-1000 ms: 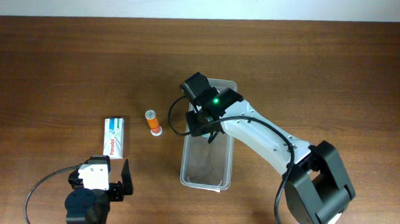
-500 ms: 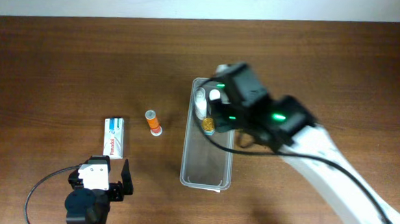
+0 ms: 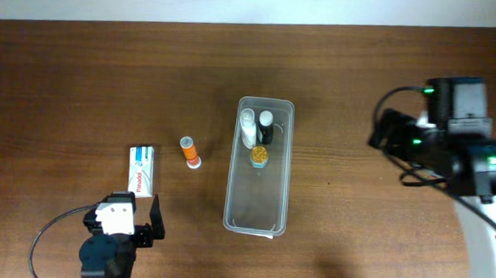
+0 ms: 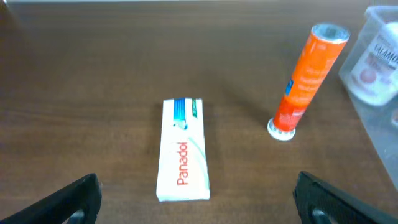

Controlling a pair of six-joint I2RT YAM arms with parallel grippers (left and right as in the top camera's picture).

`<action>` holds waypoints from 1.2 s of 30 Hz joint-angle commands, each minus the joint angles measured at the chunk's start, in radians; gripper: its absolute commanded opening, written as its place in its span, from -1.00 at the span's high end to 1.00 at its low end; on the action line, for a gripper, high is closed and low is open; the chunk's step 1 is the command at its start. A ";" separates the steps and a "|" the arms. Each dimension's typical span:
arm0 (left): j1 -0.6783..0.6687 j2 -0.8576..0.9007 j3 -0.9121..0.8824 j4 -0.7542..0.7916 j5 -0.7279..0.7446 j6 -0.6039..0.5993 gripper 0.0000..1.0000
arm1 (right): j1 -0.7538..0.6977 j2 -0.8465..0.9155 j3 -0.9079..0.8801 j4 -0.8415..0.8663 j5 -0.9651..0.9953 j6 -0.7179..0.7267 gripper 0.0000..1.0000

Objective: Pack container
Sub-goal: 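Lower the gold-lidded jar into the container and open the gripper, then grasp the orange tube with the left gripper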

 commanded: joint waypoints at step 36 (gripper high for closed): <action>-0.114 1.575 1.304 -0.489 0.332 0.065 -0.99 | -0.163 -0.002 0.007 -0.057 -0.102 0.016 -0.97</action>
